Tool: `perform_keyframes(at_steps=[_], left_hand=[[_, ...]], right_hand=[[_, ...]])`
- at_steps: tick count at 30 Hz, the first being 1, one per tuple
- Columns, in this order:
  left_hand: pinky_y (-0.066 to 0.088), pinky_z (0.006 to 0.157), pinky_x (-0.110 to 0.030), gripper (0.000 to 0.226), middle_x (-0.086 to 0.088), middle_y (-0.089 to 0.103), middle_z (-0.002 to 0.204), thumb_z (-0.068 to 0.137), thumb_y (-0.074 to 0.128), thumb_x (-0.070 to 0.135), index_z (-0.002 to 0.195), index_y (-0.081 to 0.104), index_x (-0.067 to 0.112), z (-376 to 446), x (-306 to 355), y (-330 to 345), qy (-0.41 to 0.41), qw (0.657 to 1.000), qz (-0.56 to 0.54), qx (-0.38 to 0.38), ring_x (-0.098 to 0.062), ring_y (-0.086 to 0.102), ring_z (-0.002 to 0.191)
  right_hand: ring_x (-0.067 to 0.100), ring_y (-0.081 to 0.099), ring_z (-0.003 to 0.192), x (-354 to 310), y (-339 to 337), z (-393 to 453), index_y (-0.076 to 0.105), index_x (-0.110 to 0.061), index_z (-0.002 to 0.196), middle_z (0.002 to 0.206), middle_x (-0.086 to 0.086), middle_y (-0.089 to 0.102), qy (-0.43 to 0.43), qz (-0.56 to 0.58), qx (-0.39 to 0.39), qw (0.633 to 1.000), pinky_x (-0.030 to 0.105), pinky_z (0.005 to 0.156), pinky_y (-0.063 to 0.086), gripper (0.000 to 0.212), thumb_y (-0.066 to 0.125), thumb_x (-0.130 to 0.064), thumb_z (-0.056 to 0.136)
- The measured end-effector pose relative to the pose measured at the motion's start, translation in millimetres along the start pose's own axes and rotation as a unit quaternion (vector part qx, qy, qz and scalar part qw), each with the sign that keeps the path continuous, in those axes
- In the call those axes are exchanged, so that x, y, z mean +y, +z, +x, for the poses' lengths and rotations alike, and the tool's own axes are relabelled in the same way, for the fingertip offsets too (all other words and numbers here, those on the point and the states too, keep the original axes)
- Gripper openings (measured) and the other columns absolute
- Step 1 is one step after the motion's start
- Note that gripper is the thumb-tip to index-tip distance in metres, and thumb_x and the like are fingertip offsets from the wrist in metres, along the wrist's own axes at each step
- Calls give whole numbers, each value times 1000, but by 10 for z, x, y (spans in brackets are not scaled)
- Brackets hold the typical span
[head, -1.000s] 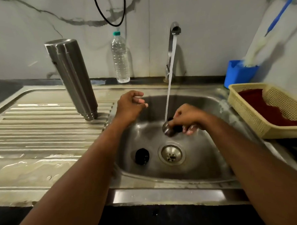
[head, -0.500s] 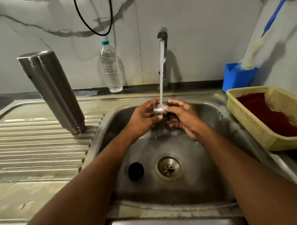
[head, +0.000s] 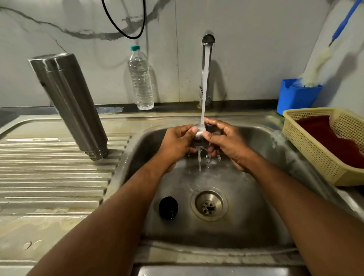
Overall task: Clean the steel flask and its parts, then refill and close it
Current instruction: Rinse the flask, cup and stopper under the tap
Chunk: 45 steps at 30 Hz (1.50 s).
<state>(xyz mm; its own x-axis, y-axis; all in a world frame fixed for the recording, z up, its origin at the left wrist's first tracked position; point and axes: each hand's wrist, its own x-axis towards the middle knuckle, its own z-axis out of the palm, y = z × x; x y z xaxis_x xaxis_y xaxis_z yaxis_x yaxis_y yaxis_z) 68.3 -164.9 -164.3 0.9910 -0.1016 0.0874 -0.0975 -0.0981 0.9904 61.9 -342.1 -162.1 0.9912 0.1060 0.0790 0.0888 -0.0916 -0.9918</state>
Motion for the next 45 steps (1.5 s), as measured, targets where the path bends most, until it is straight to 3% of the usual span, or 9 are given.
perform_keyframes(at_steps=[6,8,13,22,26,31,35,39,45], left_hand=[[37,122,-38,51,-7,54,154,112,48,26,160,39,9,-18,20,76,27,994,102,-15,-22,49,144],[41,118,-34,56,-2,56,149,112,49,25,164,31,11,-26,4,104,30,994,106,-21,-18,53,137],[56,105,-49,21,-7,76,116,108,57,14,123,70,20,18,-27,77,38,997,54,28,-21,72,112],[59,103,-48,37,-5,76,126,96,74,12,133,70,12,16,28,114,58,990,30,123,-18,72,117],[51,112,-35,42,-3,67,142,106,60,16,148,59,15,2,18,51,91,995,38,28,-12,62,132],[60,95,-34,35,-14,75,122,103,64,12,137,65,3,42,-32,-55,54,998,-32,15,-24,73,113],[61,72,-28,22,-12,80,101,107,60,19,117,74,4,28,-23,-56,23,997,-59,34,-23,78,93],[62,86,-41,31,-17,79,103,111,52,25,114,73,2,53,-36,-34,7,999,-41,-2,-31,77,98],[56,105,-38,35,-13,71,131,109,53,13,143,58,5,31,-40,43,52,998,-24,-34,-23,68,122]], right_hand=[[19,67,66,-83,104,7,64,-20,127,111,15,72,78,47,24,996,30,63,60,46,69,-52,93],[20,65,62,-108,122,5,65,-15,123,100,15,73,95,78,42,992,31,58,59,52,70,-55,91],[21,76,79,-85,87,1,63,-17,130,111,10,74,70,67,59,994,36,73,65,54,75,-49,88],[28,76,100,-167,69,15,70,-10,123,118,14,73,73,161,70,982,42,80,65,48,83,-31,83],[33,76,100,-211,98,-9,72,-8,115,116,19,72,111,187,37,975,38,73,65,44,79,-41,87],[29,78,91,-159,149,14,68,-13,127,122,17,70,96,117,56,987,41,76,65,48,76,-42,89],[22,69,113,-129,124,-17,55,-22,147,135,7,62,12,25,8,1000,35,84,64,60,76,-10,92],[18,67,114,-97,101,-23,49,-28,151,130,3,64,-42,-76,8,996,35,83,64,70,77,-9,90],[27,73,74,-180,104,-11,58,-14,136,104,19,72,81,74,15,994,42,72,65,51,72,-40,94]])
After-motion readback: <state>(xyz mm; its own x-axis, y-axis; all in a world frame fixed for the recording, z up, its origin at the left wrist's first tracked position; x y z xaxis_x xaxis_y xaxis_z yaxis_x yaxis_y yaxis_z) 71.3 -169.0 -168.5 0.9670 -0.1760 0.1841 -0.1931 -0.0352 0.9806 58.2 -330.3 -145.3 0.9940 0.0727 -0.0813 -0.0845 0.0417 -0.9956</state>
